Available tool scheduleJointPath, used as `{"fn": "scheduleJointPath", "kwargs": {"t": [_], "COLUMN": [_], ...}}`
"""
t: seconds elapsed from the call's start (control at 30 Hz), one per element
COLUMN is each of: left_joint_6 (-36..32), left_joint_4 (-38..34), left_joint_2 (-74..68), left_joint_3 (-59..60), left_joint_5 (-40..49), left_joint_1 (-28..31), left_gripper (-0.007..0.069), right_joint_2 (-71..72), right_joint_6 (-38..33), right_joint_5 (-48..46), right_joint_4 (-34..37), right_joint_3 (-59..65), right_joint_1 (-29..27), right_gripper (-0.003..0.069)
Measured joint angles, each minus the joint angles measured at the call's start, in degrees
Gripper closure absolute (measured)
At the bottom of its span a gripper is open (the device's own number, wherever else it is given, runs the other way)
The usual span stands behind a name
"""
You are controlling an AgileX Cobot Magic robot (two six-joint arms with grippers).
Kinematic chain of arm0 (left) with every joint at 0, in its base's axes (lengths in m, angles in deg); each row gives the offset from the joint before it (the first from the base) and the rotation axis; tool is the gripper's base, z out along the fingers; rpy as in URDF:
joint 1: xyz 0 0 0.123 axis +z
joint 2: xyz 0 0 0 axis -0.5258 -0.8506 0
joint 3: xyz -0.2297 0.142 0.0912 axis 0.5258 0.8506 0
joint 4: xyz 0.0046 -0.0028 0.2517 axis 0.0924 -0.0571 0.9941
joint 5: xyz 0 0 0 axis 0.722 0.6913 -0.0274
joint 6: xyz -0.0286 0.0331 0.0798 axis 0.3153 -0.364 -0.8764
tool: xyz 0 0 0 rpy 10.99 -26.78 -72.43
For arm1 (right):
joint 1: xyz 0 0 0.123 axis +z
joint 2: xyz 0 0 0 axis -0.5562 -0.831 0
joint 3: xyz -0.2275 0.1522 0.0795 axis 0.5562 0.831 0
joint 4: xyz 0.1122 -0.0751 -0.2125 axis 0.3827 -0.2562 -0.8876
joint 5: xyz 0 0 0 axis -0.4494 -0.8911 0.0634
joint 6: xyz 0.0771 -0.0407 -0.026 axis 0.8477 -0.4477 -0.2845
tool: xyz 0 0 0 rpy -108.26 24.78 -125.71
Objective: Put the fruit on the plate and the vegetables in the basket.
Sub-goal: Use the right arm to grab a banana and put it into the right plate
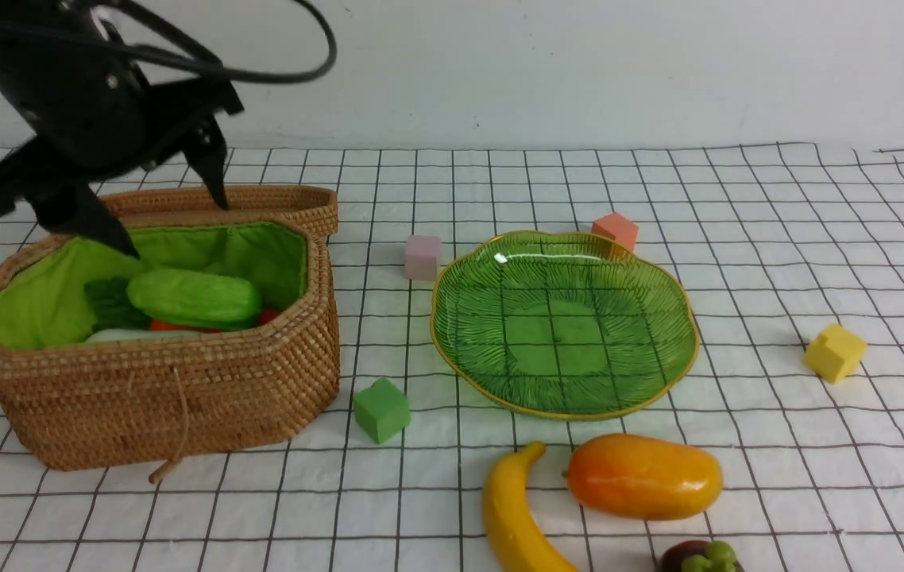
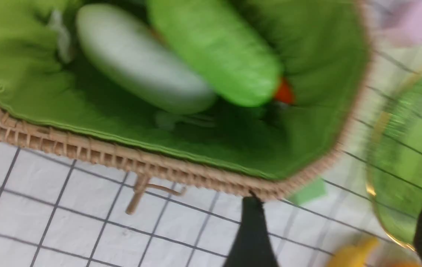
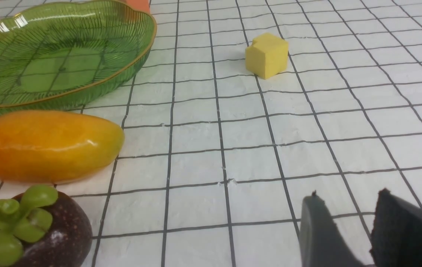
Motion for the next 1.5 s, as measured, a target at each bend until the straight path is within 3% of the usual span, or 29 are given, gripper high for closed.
{"fn": "scheduleJointPath", "kwargs": {"t": [0.13,0.23,0.3,0.37,0.5,0.77,1.13,1.47,1.5], "left_joint_6": [-4.0,-5.8,-6.0,-6.0,-4.9,-1.4,-4.7,-5.7,-6.5], "left_joint_4": [-1.4,-1.6,-1.6,-1.2,-0.5,-2.5,-2.7,7.2,9.9], "left_joint_2": [9.3,22.7,26.7,37.8,51.9,75.4,78.1,79.1,81.3], "left_joint_3": [0.0,3.3,5.4,14.1,28.8,56.9,60.2,62.0,64.9], "left_joint_5": [0.3,0.3,0.3,0.3,0.4,0.3,-2.8,-11.6,-16.5], "left_joint_1": [0.0,0.0,0.0,0.0,0.0,0.0,0.0,0.0,0.0], "left_gripper": [0.0237,0.0405,0.0450,0.0559,0.0637,0.0637,0.0637,0.0637,0.0637], "right_joint_2": [0.0,0.0,0.0,0.0,0.0,0.0,0.0,0.0,0.0], "right_joint_6": [0.0,0.0,0.0,0.0,0.0,0.0,0.0,0.0,0.0], "right_joint_5": [0.0,0.0,0.0,0.0,0.0,0.0,0.0,0.0,0.0], "right_joint_4": [0.0,0.0,0.0,0.0,0.0,0.0,0.0,0.0,0.0], "right_joint_3": [0.0,0.0,0.0,0.0,0.0,0.0,0.0,0.0,0.0], "right_joint_1": [0.0,0.0,0.0,0.0,0.0,0.0,0.0,0.0,0.0], "right_gripper": [0.0420,0.0420,0.0420,0.0420,0.0420,0.0420,0.0420,0.0420,0.0420]}}
